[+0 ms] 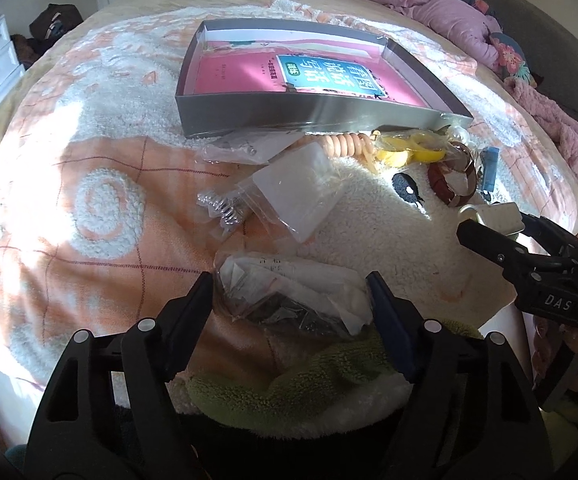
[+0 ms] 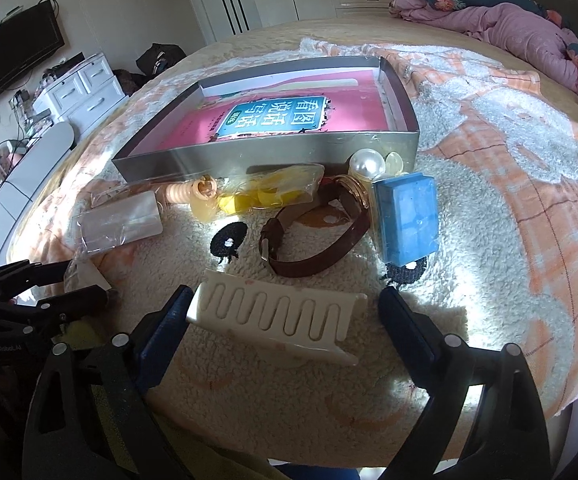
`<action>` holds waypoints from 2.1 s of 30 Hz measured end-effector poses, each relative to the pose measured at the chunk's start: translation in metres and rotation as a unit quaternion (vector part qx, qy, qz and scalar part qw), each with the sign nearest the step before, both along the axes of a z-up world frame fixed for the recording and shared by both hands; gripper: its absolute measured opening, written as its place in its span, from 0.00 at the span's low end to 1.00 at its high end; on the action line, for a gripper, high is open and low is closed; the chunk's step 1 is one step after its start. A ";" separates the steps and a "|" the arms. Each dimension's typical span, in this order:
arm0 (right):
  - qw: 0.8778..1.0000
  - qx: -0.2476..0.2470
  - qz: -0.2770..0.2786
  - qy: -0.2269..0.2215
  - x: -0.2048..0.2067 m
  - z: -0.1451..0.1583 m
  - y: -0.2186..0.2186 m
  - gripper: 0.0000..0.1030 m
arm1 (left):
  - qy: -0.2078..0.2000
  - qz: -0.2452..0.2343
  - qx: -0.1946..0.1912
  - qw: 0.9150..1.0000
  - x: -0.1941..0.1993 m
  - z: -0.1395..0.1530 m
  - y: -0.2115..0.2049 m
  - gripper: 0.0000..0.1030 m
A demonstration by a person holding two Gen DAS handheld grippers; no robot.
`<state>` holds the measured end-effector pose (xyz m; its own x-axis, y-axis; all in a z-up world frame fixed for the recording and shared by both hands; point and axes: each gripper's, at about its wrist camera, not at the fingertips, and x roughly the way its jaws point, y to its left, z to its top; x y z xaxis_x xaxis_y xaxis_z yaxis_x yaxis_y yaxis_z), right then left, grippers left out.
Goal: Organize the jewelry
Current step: 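Grasp the clear bag of dark jewelry with left gripper while right gripper grasps white hair clip, then carry the clear bag into the box with left gripper while right gripper carries white clip there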
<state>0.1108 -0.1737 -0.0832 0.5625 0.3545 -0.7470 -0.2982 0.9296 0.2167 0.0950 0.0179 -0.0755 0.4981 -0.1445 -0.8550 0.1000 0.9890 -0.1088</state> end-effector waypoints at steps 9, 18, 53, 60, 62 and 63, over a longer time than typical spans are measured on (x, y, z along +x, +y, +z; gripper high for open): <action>1.000 0.000 0.023 -0.021 -0.012 0.009 -0.005 0.73 | -0.024 0.018 -0.038 0.999 -0.016 0.021 0.016 0.34; 0.999 0.018 0.024 -0.036 -0.017 0.022 -0.011 0.73 | -0.002 0.011 -0.042 0.999 -0.013 0.014 0.018 0.48; 0.993 0.064 0.037 -0.092 0.004 0.075 -0.008 0.73 | -0.069 0.000 -0.041 0.997 0.002 0.077 0.037 0.29; 0.991 0.061 0.036 -0.117 0.031 0.095 -0.011 0.73 | -0.089 0.013 -0.046 0.995 0.035 0.096 0.039 0.29; 0.990 0.057 0.035 -0.121 0.040 0.098 -0.012 0.73 | -0.088 0.016 -0.051 0.995 0.047 0.096 0.037 0.29; 0.990 0.056 0.034 -0.124 0.045 0.100 -0.012 0.73 | -0.088 0.017 -0.054 0.994 0.053 0.096 0.036 0.29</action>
